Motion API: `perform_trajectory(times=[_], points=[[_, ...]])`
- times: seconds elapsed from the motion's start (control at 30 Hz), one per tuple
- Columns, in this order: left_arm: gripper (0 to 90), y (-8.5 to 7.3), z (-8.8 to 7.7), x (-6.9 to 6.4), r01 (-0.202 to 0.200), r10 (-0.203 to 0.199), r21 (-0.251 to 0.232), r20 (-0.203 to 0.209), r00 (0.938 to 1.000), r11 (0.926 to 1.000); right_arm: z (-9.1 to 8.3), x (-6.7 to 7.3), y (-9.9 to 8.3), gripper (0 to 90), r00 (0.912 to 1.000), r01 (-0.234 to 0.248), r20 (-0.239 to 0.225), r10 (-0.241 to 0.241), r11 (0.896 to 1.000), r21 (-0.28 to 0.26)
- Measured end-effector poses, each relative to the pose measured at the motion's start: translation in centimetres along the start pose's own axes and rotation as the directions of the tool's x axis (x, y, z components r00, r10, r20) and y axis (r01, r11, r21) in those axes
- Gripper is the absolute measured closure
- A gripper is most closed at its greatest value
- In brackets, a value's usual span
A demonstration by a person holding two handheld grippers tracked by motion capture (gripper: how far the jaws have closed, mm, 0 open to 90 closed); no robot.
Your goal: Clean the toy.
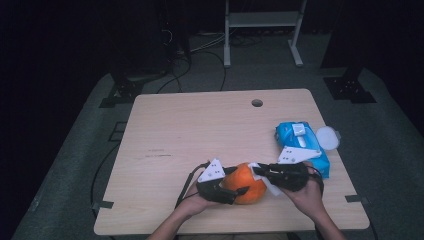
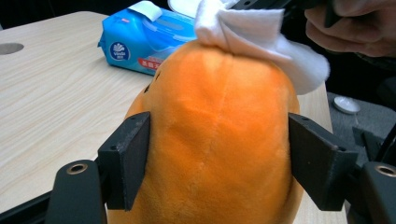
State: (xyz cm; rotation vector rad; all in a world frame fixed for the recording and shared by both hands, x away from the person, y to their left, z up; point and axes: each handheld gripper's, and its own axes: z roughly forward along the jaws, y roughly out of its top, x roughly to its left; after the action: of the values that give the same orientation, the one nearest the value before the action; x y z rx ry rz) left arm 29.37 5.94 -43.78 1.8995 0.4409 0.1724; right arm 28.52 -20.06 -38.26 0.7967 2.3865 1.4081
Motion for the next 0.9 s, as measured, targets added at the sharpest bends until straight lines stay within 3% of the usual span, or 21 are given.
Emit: perform_trajectory(times=[0.07,0.17,0.3,0.43,0.5,0.63,0.7,0.77,0.83,0.9], points=[[26.0,-0.1,-0.1,0.4,0.027,-0.027,-0.012,0.0,0.9996,0.9996,-0.3,-0.8,-0.6,83.1,0.9994,-0.031,0.018,0.03,0.999,0.009],[25.7,-0.1,0.2,0.3,0.03,-0.03,-0.021,-0.009,0.9995,0.9993,-0.3,-0.9,-0.8,83.2,0.9986,-0.049,0.019,0.048,0.999,0.005],[23.1,-0.2,0.3,0.2,0.052,-0.053,-0.023,-0.022,0.9984,0.9984,0.1,0.2,-0.1,83.1,0.9998,-0.012,0.017,0.012,1.0,-0.006],[22.0,-0.1,0.6,-0.1,0.072,-0.073,-0.029,-0.034,0.9968,0.997,0.4,1.4,0.6,82.9,0.9996,0.014,-0.024,-0.014,1.0,-0.028],[19.7,0.0,0.5,0.0,0.049,-0.049,-0.024,-0.022,0.9985,0.9985,0.7,1.8,0.7,82.7,0.9993,0.026,-0.025,-0.027,0.999,-0.018],[10.9,-0.3,0.0,1.0,-0.005,0.005,-0.046,0.013,0.9999,0.9989,0.7,1.0,0.3,82.6,0.9993,0.01,-0.036,-0.011,1.0,-0.016],[10.3,-0.6,-0.2,1.6,0.002,0.001,-0.06,0.05,0.9988,0.9982,0.5,0.7,0.2,82.6,0.9994,0.003,-0.035,-0.003,1.0,-0.016],[9.2,-1.0,-0.1,1.9,-0.021,0.025,-0.069,0.067,0.9974,0.9974,0.4,0.5,0.1,82.5,0.9994,-0.001,-0.035,0.0,1.0,-0.017],[8.9,-1.5,0.2,2.2,-0.024,0.029,-0.055,0.099,0.9946,0.9982,0.3,0.3,0.0,82.5,0.9995,-0.008,-0.031,0.008,1.0,-0.015],[8.2,-2.0,0.7,2.1,-0.044,0.049,-0.051,0.093,0.9945,0.9977,0.2,0.0,-0.1,82.5,0.9992,-0.022,-0.032,0.022,1.0,-0.02]])
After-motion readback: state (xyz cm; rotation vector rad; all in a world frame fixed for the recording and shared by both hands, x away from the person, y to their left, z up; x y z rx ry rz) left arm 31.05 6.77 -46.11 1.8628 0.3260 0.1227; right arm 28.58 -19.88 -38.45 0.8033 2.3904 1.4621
